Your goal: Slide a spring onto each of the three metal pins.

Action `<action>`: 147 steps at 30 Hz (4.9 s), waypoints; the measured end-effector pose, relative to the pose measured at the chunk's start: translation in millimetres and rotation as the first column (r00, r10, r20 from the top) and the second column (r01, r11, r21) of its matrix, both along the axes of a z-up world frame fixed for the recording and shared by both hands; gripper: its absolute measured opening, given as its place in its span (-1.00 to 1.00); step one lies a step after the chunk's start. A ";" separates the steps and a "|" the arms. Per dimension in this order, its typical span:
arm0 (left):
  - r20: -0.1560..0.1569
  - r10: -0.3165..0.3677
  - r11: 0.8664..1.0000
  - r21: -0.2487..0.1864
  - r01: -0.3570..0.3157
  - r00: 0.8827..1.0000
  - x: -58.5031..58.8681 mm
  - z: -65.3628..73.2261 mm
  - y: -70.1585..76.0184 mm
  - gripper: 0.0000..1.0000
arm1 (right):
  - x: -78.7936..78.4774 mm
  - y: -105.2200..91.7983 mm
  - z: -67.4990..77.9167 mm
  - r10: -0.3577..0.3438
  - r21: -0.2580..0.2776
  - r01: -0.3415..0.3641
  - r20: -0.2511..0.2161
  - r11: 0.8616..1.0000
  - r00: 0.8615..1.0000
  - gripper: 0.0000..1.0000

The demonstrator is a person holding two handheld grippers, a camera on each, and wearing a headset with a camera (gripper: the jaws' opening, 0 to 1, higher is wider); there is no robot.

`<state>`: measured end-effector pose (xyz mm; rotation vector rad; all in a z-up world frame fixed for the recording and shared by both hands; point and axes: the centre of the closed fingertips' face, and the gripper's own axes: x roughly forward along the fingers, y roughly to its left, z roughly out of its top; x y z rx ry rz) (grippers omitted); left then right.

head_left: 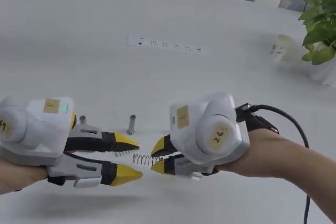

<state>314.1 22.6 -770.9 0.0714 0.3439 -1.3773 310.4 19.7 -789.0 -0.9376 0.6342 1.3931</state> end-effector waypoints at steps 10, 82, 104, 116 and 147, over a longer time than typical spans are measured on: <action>-0.001 -0.013 1.000 -0.004 0.013 1.000 0.6 1.6 -1.9 -0.78 | -0.2 3.7 5.2 0.001 0.017 -0.001 0.003 1.000 1.000 -0.84; 0.003 -0.086 0.996 0.035 0.085 0.996 -13.4 -5.5 -0.9 -0.96 | -13.7 4.7 29.0 0.045 0.138 -0.049 0.029 0.989 0.999 -0.84; 0.014 -0.100 0.994 0.038 0.099 0.995 -16.0 -5.3 -5.0 -0.96 | -15.6 30.6 46.4 0.041 0.250 -0.041 0.003 0.967 0.999 -0.84; 0.021 -0.106 0.993 0.049 0.105 0.994 -17.3 -5.6 -8.1 -0.96 | -18.2 37.3 46.2 0.061 0.259 -0.070 0.041 0.963 0.997 -0.84; -0.012 -0.047 0.999 0.023 0.047 0.999 -9.6 1.2 -1.3 -0.92 | -14.9 42.4 55.5 0.106 0.255 -0.135 0.128 0.957 0.986 -0.85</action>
